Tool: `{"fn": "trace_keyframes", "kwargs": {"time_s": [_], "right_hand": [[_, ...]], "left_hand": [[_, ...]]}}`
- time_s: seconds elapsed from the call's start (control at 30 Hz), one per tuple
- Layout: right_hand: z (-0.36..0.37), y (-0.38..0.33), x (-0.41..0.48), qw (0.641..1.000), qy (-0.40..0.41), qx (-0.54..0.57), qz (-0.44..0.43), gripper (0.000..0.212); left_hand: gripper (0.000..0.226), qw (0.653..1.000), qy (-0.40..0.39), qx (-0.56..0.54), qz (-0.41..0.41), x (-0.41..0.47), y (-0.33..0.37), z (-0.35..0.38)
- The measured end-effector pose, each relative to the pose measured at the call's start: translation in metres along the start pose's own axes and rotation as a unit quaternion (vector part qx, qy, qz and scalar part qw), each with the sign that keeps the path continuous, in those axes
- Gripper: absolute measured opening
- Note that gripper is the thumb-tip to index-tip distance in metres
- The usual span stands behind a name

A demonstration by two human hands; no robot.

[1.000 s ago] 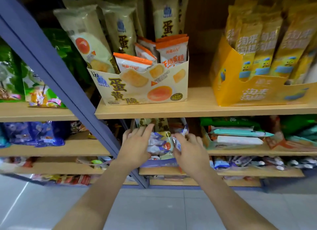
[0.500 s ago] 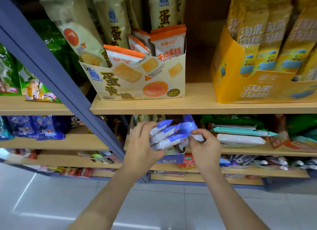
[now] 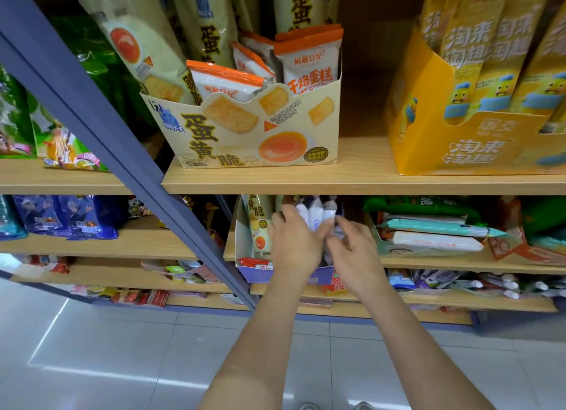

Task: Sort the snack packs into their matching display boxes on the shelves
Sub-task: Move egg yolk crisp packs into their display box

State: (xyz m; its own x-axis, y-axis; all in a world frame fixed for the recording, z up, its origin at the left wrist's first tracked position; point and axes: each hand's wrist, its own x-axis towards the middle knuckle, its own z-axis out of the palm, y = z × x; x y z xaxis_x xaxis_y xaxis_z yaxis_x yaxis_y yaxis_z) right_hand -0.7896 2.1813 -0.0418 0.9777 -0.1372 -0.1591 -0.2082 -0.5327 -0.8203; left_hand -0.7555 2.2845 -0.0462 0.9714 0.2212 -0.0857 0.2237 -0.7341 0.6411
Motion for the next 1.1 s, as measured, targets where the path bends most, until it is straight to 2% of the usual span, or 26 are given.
{"fn": "trace_keyframes", "kwargs": {"time_s": [0.07, 0.13, 0.17, 0.2, 0.27, 0.33, 0.43, 0.5, 0.53, 0.57, 0.67, 0.77, 0.83, 0.93, 0.97, 1.03, 1.1], "right_hand": [[-0.003, -0.002, 0.007, 0.999, -0.031, -0.019, 0.005, 0.044], [0.0, -0.003, 0.011, 0.999, -0.035, -0.038, 0.004, 0.064], [0.005, -0.004, 0.011, 0.998, -0.027, -0.049, 0.008, 0.075], [0.011, -0.006, 0.012, 0.998, -0.013, -0.064, 0.011, 0.081], [0.026, -0.008, 0.012, 0.995, 0.027, -0.099, 0.009, 0.08], [0.033, -0.009, 0.015, 0.992, 0.058, -0.113, 0.008, 0.07], [0.035, -0.007, 0.019, 0.99, 0.061, -0.127, 0.019, 0.065], [0.034, -0.003, 0.021, 0.989, 0.072, -0.126, 0.018, 0.066], [0.035, -0.002, 0.021, 0.989, 0.075, -0.124, 0.016, 0.068], [0.035, -0.002, 0.02, 0.989, 0.076, -0.125, 0.013, 0.069], [0.034, 0.001, 0.012, 0.989, 0.074, -0.125, 0.005, 0.074], [0.034, 0.008, -0.002, 0.991, 0.084, -0.104, 0.007, 0.076], [0.036, 0.012, -0.006, 0.991, 0.092, -0.1, 0.004, 0.077], [0.038, 0.013, -0.004, 0.991, 0.094, -0.098, 0.007, 0.073], [0.038, 0.013, -0.004, 0.991, 0.096, -0.097, 0.01, 0.072], [0.038, 0.014, -0.004, 0.99, 0.104, -0.09, 0.012, 0.071], [0.039, 0.014, -0.006, 0.99, 0.109, -0.086, 0.012, 0.07]], "left_hand": [[0.052, 0.979, -0.071, -0.185, -0.041, 0.009, -0.004, -0.011], [0.021, 0.944, -0.106, -0.307, -0.058, 0.006, -0.012, -0.017], [0.011, 0.944, -0.117, -0.307, -0.037, 0.002, -0.015, -0.02], [0.015, 0.944, -0.13, -0.304, -0.012, -0.001, -0.019, -0.02], [0.026, 0.943, -0.153, -0.296, 0.011, -0.005, -0.028, -0.022], [0.03, 0.962, -0.138, -0.235, 0.03, -0.005, -0.039, -0.028], [0.03, 0.988, -0.087, -0.032, 0.122, -0.006, -0.073, -0.032], [0.036, 0.968, -0.109, 0.153, 0.166, -0.013, -0.095, -0.032], [0.036, 0.953, -0.115, 0.211, 0.185, -0.018, -0.105, -0.029], [0.032, 0.945, -0.109, 0.231, 0.204, -0.021, -0.112, -0.027], [0.02, 0.945, -0.084, 0.196, 0.247, -0.025, -0.119, -0.027], [0.017, 0.943, -0.08, 0.177, 0.27, -0.026, -0.118, -0.027], [0.02, 0.963, -0.086, 0.11, 0.233, -0.025, -0.112, -0.033], [0.045, 0.994, 0.003, -0.041, 0.099, -0.002, -0.092, -0.043], [0.054, 0.997, 0.01, -0.062, 0.039, 0.008, -0.083, -0.044], [0.061, 0.996, -0.025, -0.06, -0.061, 0.023, -0.063, -0.039], [0.063, 0.991, -0.042, -0.046, -0.115, 0.03, -0.055, -0.027]]}}
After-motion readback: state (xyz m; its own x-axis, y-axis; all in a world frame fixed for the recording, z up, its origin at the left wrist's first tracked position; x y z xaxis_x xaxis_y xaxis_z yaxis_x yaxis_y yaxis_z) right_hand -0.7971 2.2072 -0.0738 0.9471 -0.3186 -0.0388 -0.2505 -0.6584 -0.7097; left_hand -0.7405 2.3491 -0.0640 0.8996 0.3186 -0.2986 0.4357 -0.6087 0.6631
